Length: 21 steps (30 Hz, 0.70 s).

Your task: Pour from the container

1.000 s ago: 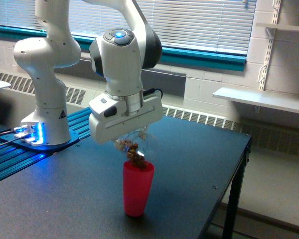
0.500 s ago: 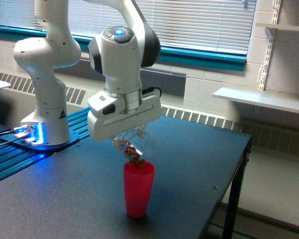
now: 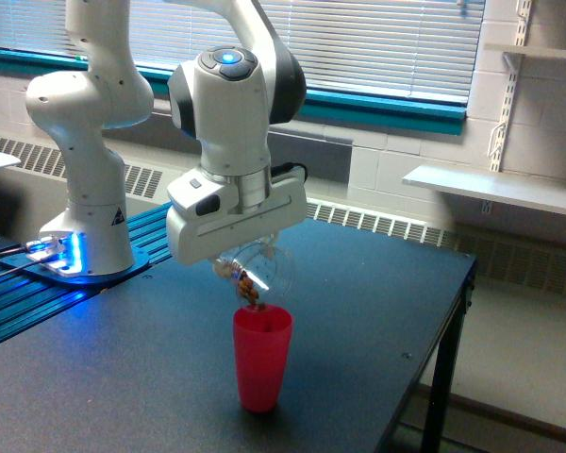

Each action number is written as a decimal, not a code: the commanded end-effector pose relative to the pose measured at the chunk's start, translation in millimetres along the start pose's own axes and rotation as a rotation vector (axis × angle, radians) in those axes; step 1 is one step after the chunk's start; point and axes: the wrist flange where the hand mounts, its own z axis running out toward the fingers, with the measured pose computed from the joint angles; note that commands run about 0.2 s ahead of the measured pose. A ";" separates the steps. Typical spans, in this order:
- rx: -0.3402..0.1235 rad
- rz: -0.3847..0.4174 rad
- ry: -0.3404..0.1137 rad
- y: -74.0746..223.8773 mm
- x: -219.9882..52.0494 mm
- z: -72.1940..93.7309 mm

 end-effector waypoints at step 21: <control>-0.050 0.002 -0.023 -10.8 1.0 1.4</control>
